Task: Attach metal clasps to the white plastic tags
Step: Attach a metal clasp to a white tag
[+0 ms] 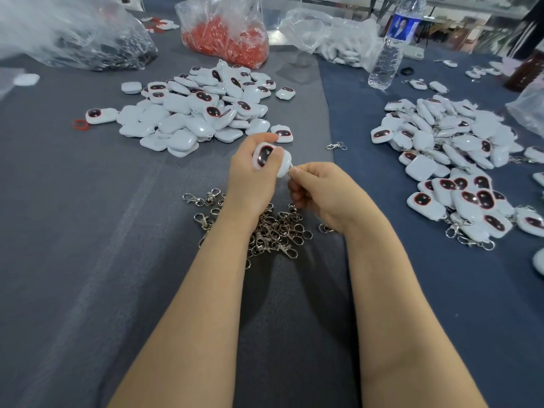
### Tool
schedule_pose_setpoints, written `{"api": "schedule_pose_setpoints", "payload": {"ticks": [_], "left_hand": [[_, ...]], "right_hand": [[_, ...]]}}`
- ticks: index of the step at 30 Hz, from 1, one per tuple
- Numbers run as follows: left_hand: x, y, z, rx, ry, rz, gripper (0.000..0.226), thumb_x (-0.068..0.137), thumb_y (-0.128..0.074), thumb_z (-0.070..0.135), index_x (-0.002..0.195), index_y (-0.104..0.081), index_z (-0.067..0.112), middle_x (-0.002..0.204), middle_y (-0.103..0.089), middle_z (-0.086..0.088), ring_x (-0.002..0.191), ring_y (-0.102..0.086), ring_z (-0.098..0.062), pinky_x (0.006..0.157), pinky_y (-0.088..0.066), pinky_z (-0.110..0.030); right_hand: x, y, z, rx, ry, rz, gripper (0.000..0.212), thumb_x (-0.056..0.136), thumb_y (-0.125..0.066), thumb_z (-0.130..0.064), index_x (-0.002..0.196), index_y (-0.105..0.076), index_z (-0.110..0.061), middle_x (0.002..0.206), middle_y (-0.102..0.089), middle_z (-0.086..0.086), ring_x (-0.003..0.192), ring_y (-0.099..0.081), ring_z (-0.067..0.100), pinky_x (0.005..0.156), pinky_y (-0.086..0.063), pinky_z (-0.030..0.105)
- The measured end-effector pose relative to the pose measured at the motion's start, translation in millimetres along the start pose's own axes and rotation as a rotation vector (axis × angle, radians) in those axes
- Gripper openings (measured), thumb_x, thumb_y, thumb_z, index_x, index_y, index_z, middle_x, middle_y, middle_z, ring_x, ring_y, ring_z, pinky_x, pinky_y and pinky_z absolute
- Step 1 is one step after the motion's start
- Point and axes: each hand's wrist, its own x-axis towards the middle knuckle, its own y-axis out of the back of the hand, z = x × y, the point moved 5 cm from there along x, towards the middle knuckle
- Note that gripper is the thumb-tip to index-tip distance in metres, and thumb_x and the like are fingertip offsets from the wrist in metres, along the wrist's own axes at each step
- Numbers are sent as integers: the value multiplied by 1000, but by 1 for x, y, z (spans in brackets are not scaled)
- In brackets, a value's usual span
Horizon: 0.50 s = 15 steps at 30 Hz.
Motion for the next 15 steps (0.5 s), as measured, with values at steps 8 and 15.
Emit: {"api": "schedule_pose_setpoints", "payload": {"ticks": [8,15], "left_hand": [[-5,-9,8,92,-123,-74,17,91,-54,10,104,-59,20,95,-57,13,76,-53,8,72,-44,-8],[-7,-21,2,-44,74,-17,21,95,-46,8,110,-58,17,79,-57,2,42,-48,0,47,-45,-16]], "right_hand": [[-1,10,9,197,-80,80,32,98,-49,-13,66,-50,-11,62,-48,1,52,-46,9,49,-44,17],[-5,27,2,29,-29,369,6,87,-59,-16,89,-61,-10,81,-63,3,78,-59,18,81,-52,40]]}}
